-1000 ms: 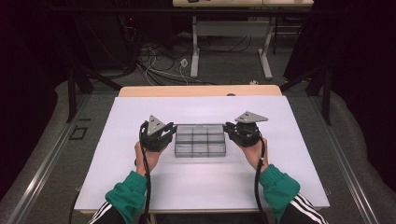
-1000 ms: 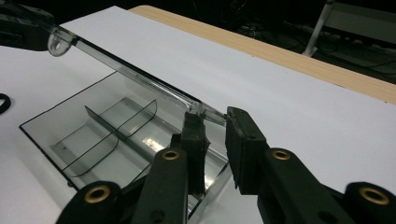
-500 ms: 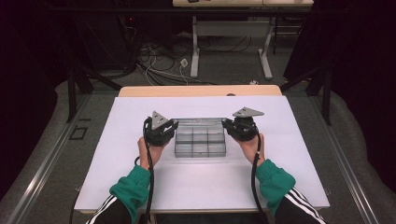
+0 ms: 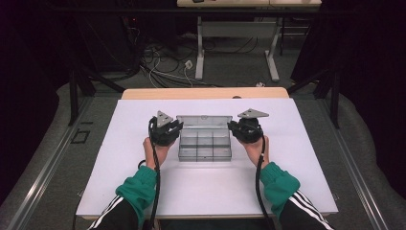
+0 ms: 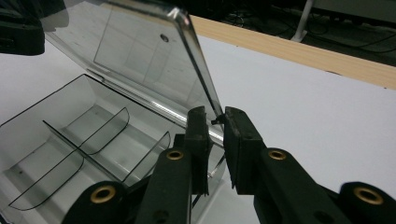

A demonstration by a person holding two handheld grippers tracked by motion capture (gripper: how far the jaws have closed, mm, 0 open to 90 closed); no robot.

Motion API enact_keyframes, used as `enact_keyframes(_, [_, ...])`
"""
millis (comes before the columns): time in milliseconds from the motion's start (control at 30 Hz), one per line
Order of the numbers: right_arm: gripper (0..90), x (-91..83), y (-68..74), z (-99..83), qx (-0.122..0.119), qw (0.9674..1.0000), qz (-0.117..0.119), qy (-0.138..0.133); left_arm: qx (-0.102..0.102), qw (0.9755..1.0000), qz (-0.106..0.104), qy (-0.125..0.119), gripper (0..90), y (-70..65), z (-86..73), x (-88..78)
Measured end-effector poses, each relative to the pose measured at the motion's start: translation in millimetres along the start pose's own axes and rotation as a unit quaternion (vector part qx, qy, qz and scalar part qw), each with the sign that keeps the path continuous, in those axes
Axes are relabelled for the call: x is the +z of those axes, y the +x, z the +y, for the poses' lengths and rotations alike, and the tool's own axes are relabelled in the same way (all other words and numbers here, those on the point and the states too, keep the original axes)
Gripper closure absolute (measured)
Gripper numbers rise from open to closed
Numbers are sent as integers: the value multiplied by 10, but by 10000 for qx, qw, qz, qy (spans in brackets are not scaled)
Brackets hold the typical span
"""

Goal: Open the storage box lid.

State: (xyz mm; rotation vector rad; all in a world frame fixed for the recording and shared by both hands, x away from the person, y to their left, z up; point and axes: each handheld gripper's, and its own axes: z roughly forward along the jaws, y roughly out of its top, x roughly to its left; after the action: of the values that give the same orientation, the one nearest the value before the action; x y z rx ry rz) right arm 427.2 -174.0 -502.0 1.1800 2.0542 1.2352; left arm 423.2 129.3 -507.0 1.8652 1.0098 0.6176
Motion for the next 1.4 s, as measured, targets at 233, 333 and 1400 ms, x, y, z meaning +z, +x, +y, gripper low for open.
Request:
enact_keyframes(233, [816, 71, -29, 7, 25, 10000, -50, 79, 5, 10000, 41, 72, 771, 18, -2, 50])
enact_keyframes(333, [820, 121, -46, 0, 36, 9999, -75, 88, 20, 9999, 90, 130, 769, 22, -13, 97])
enact_keyframes(1400, [674, 327, -63, -31, -448, 9961, -329, 681, 159, 9972, 427, 588, 542, -40, -11, 211])
